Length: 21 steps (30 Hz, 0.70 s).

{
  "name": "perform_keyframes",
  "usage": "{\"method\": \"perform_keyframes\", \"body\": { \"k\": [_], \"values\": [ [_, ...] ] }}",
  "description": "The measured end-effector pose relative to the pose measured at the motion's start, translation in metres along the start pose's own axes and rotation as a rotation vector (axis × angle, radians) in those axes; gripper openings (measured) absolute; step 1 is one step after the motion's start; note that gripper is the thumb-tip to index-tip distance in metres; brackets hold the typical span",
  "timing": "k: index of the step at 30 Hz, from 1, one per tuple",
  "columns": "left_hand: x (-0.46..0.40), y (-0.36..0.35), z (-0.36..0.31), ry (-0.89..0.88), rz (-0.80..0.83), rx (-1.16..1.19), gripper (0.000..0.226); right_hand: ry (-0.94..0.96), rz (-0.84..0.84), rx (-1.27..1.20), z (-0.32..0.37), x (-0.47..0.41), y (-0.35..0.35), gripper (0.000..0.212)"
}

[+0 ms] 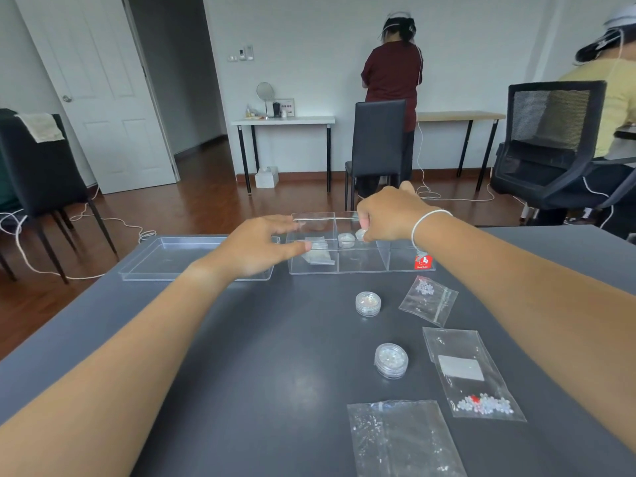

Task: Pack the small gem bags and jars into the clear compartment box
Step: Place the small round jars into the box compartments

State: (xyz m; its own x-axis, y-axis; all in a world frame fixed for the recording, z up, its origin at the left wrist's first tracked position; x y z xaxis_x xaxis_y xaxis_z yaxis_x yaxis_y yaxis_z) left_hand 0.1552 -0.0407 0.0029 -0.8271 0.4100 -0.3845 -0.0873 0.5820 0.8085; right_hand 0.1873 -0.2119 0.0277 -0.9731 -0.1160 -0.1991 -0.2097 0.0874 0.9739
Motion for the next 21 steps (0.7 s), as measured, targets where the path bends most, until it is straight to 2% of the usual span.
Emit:
{"method": "perform_keyframes", "body": {
  "k": [6, 12, 15, 19, 21],
  "values": [
    [0.001, -0.001, 0.004, -0.011, 0.003, 0.045, 0.054, -0.013, 0.060, 0.130, 0.007, -0.005, -0.005, 0.019],
    [0.002, -0.002, 0.008, -0.011, 0.001, 0.085, 0.053, -0.014, 0.018, 0.070, 0.001, -0.002, -0.003, 0.021],
    [0.002, -0.003, 0.008, -0.010, -0.001, 0.090, 0.054, 0.004, -0.046, -0.126, -0.001, 0.010, 0.006, 0.024],
    [0.004, 0.000, 0.006, -0.031, -0.012, 0.047, 0.054, 0.120, -0.123, -0.488, 0.001, 0.050, 0.023, 0.015],
    [0.004, 0.002, 0.003, -0.042, -0.019, 0.008, 0.055, 0.197, -0.102, -0.611, 0.005, 0.076, 0.029, 0.009]
  ]
}}
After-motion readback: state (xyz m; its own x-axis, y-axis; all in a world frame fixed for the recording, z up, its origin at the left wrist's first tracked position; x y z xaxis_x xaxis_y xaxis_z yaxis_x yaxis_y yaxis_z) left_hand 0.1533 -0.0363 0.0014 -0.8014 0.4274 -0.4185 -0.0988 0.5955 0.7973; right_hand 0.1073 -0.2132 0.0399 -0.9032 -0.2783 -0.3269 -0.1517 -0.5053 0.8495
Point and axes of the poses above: each hand's wrist, its own x-axis away from the middle knuckle, its own y-axis out of the back of the hand, z = x × y, the point moved 8 cm from there along -x, towards the middle knuckle, and after that the axes turned 13 degrees about -y, right-handed, at the moved point
